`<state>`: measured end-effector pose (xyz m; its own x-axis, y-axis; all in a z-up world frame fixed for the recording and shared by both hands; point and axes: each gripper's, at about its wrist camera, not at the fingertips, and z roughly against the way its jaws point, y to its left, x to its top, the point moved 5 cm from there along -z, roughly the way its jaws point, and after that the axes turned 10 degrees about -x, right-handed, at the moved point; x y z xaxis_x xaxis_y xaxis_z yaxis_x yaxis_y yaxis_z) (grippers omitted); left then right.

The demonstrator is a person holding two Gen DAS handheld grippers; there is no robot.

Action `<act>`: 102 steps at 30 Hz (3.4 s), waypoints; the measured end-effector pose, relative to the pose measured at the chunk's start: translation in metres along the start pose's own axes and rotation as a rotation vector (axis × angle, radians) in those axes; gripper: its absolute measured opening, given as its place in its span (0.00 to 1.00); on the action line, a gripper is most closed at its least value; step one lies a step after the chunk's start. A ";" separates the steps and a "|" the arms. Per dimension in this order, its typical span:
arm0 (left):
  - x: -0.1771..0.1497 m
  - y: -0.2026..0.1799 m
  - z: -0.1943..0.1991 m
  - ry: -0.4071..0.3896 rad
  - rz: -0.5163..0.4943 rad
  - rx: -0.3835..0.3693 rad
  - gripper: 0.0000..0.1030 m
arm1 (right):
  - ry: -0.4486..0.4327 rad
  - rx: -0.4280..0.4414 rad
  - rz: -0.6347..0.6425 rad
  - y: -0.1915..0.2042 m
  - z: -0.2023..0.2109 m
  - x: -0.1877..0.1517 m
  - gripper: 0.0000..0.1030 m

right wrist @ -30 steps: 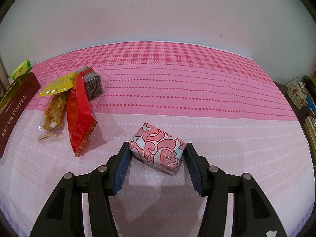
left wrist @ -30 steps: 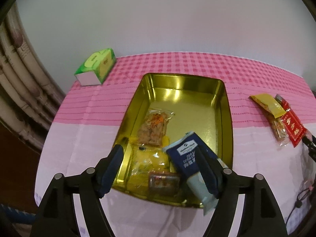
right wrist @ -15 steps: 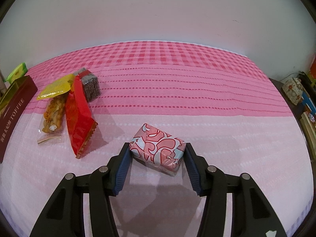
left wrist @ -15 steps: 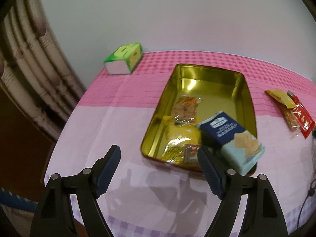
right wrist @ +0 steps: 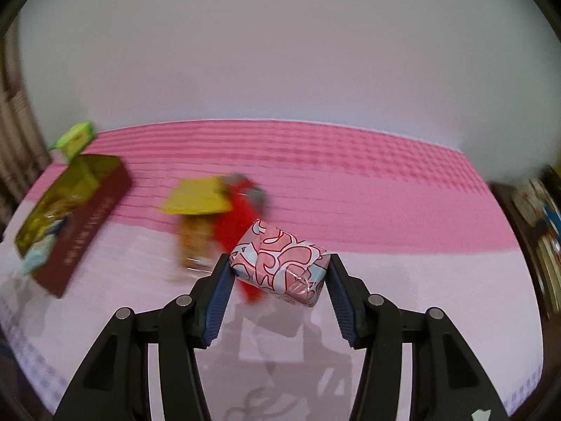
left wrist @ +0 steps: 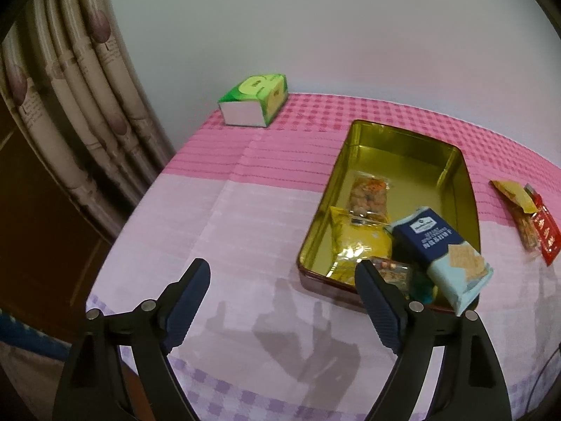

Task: Organize snacks
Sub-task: 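Carry the pink candy into the tin with the right gripper and release, then move the right gripper to the red packet and grasp it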

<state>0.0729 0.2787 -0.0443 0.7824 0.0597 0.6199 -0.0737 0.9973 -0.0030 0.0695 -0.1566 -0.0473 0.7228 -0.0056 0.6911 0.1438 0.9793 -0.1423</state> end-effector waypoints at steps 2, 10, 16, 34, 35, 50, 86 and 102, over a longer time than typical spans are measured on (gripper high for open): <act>0.001 0.005 0.000 0.002 0.009 0.015 0.83 | -0.014 0.049 0.042 0.031 0.006 0.008 0.47; 0.001 0.026 0.000 0.008 0.046 0.039 0.83 | -0.043 0.254 0.216 0.160 0.033 0.022 0.48; 0.001 0.040 -0.002 0.014 0.073 0.050 0.83 | -0.055 0.341 0.338 0.228 0.051 0.022 0.48; -0.002 0.063 -0.004 0.035 0.168 0.040 0.83 | -0.005 0.325 0.465 0.292 0.026 0.016 0.48; -0.002 0.063 -0.004 0.035 0.170 0.040 0.83 | -0.001 0.323 0.468 0.293 0.024 0.015 0.48; -0.003 0.055 -0.009 0.048 0.148 0.028 0.83 | 0.018 0.322 0.469 0.299 0.017 0.009 0.49; -0.007 0.039 -0.012 0.061 0.086 0.054 0.83 | -0.033 0.134 0.276 0.145 0.003 0.032 0.70; -0.009 0.031 -0.017 0.062 0.089 0.015 0.83 | 0.087 -0.040 0.230 0.027 -0.073 0.021 0.70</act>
<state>0.0745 0.3100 -0.0631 0.8089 0.1511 0.5682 -0.1537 0.9872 -0.0437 0.1381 -0.1456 -0.0884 0.7949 0.1978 0.5736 -0.0064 0.9480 -0.3181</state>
